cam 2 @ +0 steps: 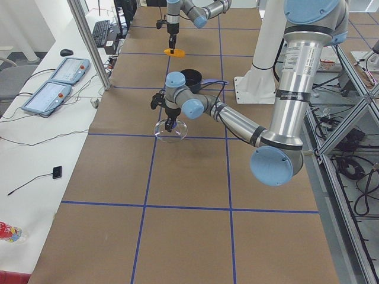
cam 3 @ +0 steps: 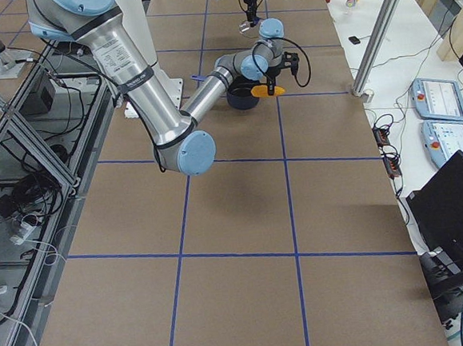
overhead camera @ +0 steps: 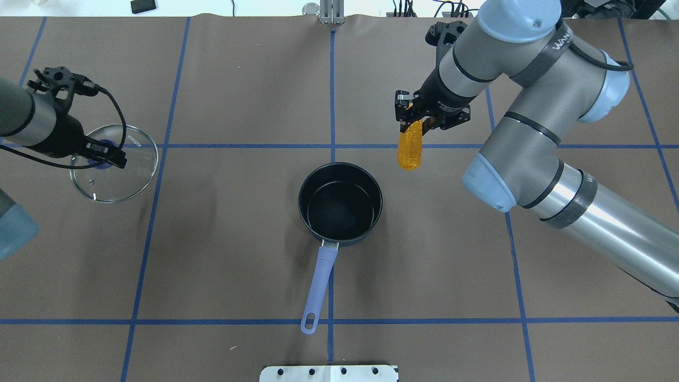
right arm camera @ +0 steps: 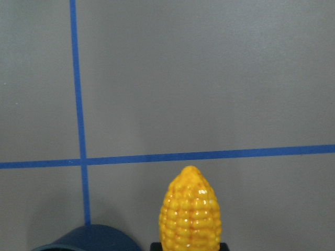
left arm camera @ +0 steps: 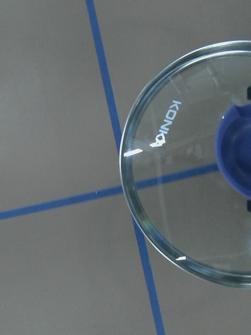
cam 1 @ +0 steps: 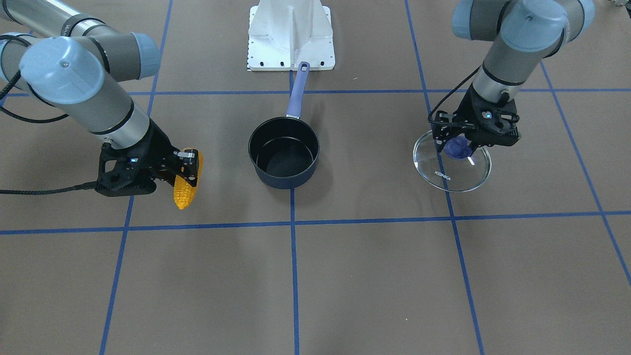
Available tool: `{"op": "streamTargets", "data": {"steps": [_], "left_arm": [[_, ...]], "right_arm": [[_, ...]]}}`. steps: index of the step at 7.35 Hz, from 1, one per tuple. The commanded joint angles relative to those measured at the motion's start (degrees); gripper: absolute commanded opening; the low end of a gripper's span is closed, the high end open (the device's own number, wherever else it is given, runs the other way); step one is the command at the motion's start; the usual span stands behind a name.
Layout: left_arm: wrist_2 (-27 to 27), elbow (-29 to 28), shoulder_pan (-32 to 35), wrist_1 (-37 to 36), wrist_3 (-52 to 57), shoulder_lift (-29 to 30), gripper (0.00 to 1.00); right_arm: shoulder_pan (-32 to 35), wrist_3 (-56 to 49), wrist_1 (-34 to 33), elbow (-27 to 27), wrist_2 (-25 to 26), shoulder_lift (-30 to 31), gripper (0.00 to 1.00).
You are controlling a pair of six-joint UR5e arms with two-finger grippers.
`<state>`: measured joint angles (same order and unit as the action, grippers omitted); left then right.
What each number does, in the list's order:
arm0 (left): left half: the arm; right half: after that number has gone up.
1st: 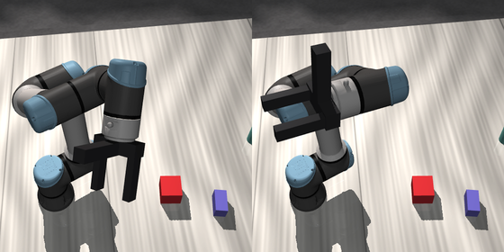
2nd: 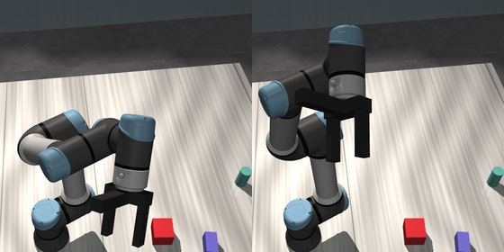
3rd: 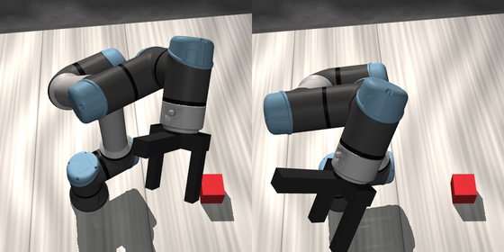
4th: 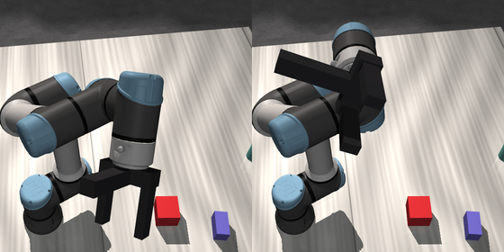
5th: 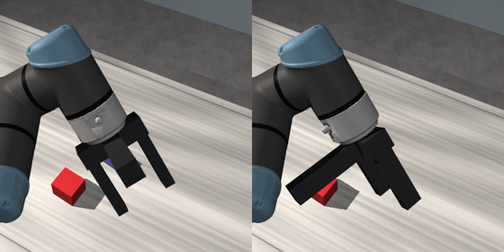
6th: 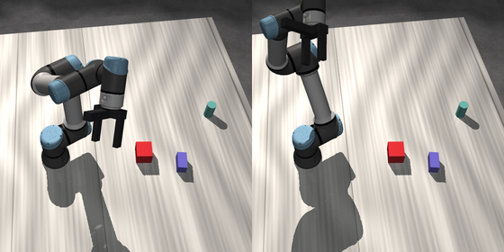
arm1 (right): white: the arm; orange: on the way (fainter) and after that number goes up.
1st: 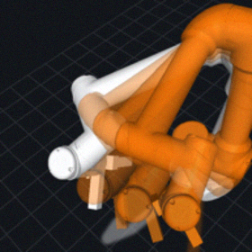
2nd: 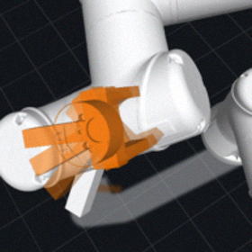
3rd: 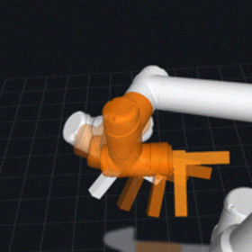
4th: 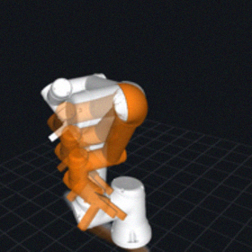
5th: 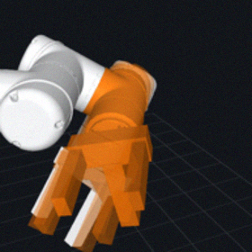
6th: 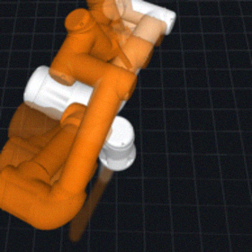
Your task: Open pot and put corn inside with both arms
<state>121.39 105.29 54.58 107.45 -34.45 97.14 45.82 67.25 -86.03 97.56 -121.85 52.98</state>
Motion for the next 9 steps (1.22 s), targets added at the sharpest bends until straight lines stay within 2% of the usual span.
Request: {"op": "streamTargets", "data": {"steps": [1,3,5,7,9], "left_arm": [[4.28,-4.64,5.08,5.48,8.84,-4.65,0.60],[5.17,-6.40,8.60,6.11,16.13,-7.48,0.60],[5.17,-11.74,10.28,8.46,21.50,-7.66,0.60],[5.17,-17.90,10.29,16.53,20.49,-7.58,0.60],[5.44,-17.14,9.94,17.53,13.75,-7.23,0.60]], "right_arm": [[-2.83,2.08,-7.02,1.48,3.01,-4.63,0.22],[-6.42,4.81,-7.83,2.02,6.52,-5.86,0.22],[-8.72,4.99,-7.83,1.06,8.64,-7.18,0.22],[-11.09,5.08,-7.83,0.70,11.45,-7.10,0.22],[-11.28,5.08,-7.83,0.70,11.55,-7.10,0.22]]}}
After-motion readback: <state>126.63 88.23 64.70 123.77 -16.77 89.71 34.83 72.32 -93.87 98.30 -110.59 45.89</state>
